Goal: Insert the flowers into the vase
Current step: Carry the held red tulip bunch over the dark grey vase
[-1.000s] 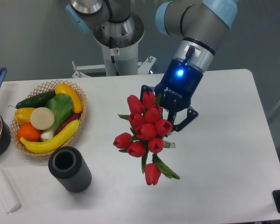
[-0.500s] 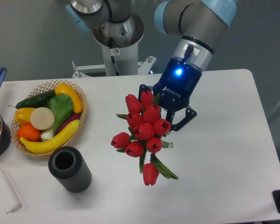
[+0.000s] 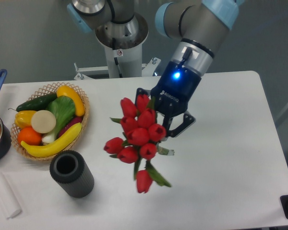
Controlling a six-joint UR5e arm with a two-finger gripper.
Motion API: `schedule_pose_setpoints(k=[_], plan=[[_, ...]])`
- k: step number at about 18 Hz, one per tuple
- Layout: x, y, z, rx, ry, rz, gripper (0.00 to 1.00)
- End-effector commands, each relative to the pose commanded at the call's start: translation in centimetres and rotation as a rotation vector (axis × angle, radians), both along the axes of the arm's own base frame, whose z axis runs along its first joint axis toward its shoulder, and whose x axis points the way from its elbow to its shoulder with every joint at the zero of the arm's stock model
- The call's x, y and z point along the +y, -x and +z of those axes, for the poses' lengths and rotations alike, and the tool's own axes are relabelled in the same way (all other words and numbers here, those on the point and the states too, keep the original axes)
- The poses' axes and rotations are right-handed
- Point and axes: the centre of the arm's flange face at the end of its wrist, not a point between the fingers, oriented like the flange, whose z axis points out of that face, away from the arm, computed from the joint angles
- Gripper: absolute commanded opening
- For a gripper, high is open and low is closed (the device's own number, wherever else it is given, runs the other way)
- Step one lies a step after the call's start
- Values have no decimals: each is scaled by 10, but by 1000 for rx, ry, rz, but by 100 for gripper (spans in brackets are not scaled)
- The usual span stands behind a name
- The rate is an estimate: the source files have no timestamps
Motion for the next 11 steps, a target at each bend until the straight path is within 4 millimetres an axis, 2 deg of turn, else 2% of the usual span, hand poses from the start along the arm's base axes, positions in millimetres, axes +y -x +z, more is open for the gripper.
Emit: schedule_pose_setpoints(k=[2, 4, 7, 9, 11], plan=[[2, -6, 2, -37, -51, -43, 46], [7, -11, -5, -74, -85, -85, 46], [11, -24, 3, -129, -175, -164, 46], [11, -31, -1, -153, -184, -179, 46], [18, -48, -4, -181, -200, -220, 46]])
